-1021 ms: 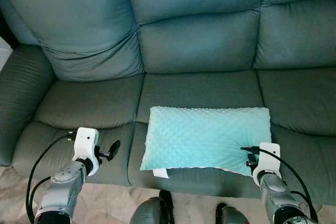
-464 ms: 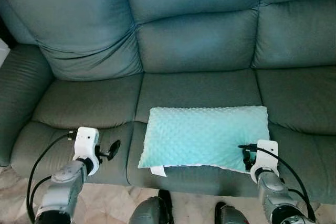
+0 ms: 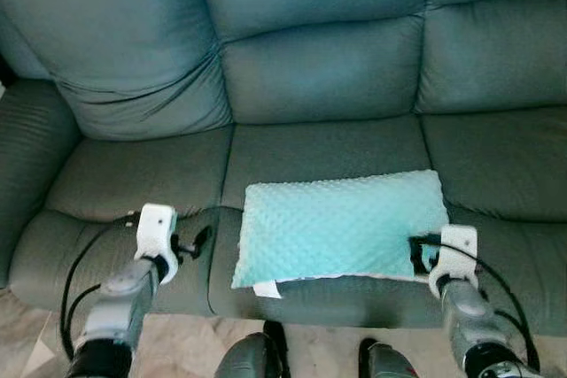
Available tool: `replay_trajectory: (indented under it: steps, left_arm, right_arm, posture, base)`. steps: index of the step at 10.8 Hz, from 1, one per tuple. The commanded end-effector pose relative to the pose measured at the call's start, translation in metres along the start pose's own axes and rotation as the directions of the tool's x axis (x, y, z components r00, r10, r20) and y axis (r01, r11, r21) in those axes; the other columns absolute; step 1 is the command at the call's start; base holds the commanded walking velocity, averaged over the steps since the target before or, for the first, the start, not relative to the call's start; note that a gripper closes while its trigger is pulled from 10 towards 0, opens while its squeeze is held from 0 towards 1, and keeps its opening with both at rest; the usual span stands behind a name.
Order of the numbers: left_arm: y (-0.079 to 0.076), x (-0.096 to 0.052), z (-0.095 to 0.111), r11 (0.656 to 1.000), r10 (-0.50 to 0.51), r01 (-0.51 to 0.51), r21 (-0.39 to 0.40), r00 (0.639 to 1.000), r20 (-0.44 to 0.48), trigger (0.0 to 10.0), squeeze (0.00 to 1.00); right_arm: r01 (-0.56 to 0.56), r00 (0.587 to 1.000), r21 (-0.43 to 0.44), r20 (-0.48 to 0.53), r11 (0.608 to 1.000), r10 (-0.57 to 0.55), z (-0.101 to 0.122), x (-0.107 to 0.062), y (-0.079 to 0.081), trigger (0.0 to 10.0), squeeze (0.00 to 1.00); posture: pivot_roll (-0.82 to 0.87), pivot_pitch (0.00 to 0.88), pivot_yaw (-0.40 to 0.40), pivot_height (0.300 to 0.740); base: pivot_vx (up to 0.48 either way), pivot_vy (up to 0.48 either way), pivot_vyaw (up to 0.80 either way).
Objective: Move the pillow to the sofa
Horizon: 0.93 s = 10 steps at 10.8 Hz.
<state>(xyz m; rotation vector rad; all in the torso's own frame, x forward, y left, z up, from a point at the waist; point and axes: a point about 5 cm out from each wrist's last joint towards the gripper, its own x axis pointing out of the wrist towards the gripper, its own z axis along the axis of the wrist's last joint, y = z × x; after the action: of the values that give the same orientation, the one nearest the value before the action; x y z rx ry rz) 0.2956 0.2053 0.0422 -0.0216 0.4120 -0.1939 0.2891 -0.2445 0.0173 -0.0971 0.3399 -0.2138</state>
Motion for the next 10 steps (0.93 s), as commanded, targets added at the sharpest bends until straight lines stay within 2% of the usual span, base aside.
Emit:
replay_trajectory:
  steps: [1, 4, 5, 6, 8, 10]
  left_arm:
    - [0.007, -0.002, -0.010, 0.999, 0.034, -0.035, -0.007, 0.999, -0.035, 10.0, 0.00]
    - [0.008, 0.005, -0.002, 0.999, 0.038, -0.038, -0.008, 0.999, -0.010, 10.0, 0.00]
    - [0.007, 0.009, 0.003, 0.999, 0.038, -0.038, -0.013, 0.999, 0.005, 10.0, 0.00]
    - [0.007, 0.012, 0.005, 0.999, 0.041, -0.041, -0.018, 0.999, 0.016, 10.0, 0.00]
    - [0.006, 0.015, 0.011, 0.999, 0.041, -0.040, -0.015, 0.998, 0.038, 10.0, 0.00]
    - [0.011, 0.013, 0.020, 0.997, 0.077, -0.076, -0.010, 0.992, 0.104, 10.0, 0.00]
  right_arm:
    - [-0.029, 1.000, 0.021, 0.004, 0.999, 0.029, -0.002, -0.001, 0.003, 10.0, 1.00]
    - [-0.095, 0.993, 0.033, 0.066, 0.995, 0.093, 0.006, -0.002, 0.012, 10.0, 1.00]
    - [-0.163, 0.982, 0.038, 0.100, 0.986, 0.158, 0.007, -0.007, 0.021, 10.0, 1.00]
    - [-0.187, 0.976, 0.034, 0.123, 0.982, 0.182, 0.009, -0.010, 0.023, 10.0, 1.00]
    - [-0.213, 0.961, 0.034, 0.188, 0.977, 0.203, 0.019, -0.019, 0.025, 10.0, 1.00]
    - [-0.223, 0.939, 0.051, 0.278, 0.973, 0.201, 0.042, -0.029, 0.037, 10.0, 1.00]
  posture:
    - [0.01, 0.221, 0.164, 0.740]
    - [-0.03, 0.175, 0.134, 0.740]
    - [-0.04, 0.151, 0.120, 0.740]
    - [-0.05, 0.138, 0.110, 0.740]
    - [-0.08, 0.094, 0.093, 0.740]
    - [-0.10, 0.031, 0.080, 0.740]
  base:
    - [0.000, 0.000, 0.00]
    - [0.000, 0.000, 0.00]
    - [0.000, 0.000, 0.00]
    - [0.000, 0.000, 0.00]
    - [0.000, 0.000, 0.00]
    - [0.000, 0.000, 0.00]
